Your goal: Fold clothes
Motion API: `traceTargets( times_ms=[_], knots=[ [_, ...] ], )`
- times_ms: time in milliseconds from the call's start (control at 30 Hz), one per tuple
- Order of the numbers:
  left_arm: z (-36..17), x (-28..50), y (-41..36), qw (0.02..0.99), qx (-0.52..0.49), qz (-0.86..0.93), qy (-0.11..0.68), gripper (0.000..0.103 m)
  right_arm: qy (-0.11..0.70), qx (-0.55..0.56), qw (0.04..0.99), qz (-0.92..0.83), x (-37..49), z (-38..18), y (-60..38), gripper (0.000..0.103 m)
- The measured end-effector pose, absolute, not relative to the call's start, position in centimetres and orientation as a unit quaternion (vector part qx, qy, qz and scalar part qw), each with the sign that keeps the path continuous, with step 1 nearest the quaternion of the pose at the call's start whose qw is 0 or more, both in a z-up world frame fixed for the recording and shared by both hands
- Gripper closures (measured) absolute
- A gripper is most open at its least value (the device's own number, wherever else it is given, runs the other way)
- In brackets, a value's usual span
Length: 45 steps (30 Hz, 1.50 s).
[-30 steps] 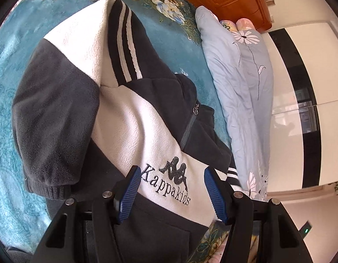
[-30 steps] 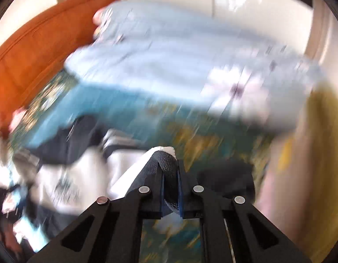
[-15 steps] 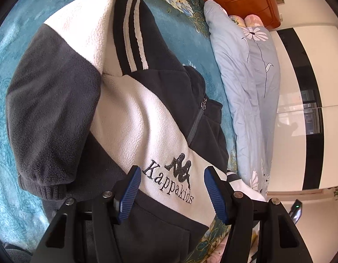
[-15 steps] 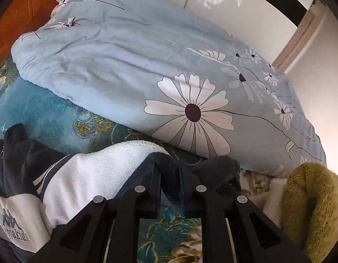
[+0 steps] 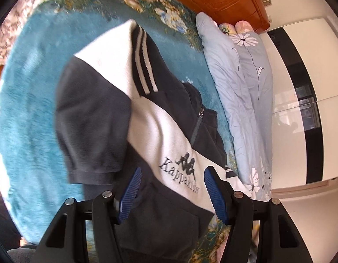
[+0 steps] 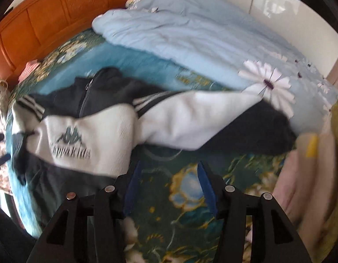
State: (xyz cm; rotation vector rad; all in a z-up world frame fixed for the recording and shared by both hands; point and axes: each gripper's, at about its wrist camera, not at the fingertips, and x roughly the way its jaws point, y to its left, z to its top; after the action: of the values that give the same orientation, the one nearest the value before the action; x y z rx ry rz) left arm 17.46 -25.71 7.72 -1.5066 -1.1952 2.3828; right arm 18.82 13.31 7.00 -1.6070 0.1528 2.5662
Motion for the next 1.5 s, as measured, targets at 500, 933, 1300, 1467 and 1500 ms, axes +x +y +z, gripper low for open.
traceTargets(
  times_ms=[500, 933, 1300, 1467, 1500],
  knots=[
    [5.5, 25.3, -30.0, 0.0, -0.518, 0.777, -0.359, 0.039, 0.145, -0.58, -0.036, 0.801, 27.0, 1.1, 8.2, 0.048],
    [3.3, 17.7, -25.0, 0.015, -0.581, 0.789, -0.201, 0.039, 0.166, -0.583, -0.026, 0.795, 25.9, 0.4, 10.0, 0.048],
    [-0.7, 12.8, -24.9, 0.035, -0.612, 0.78, -0.124, 0.068, 0.17, -0.623, -0.012, 0.763, 21.5, -0.6, 8.3, 0.048],
    [1.6, 11.2, -28.6, 0.052, -0.58, 0.797, -0.16, 0.08, 0.169, -0.64, -0.011, 0.749, 20.8, -1.1, 8.2, 0.048],
    [2.7, 10.4, -30.0, 0.04, -0.567, 0.806, -0.163, 0.08, 0.172, -0.642, -0.009, 0.747, 20.7, -1.2, 8.4, 0.048]
  ],
)
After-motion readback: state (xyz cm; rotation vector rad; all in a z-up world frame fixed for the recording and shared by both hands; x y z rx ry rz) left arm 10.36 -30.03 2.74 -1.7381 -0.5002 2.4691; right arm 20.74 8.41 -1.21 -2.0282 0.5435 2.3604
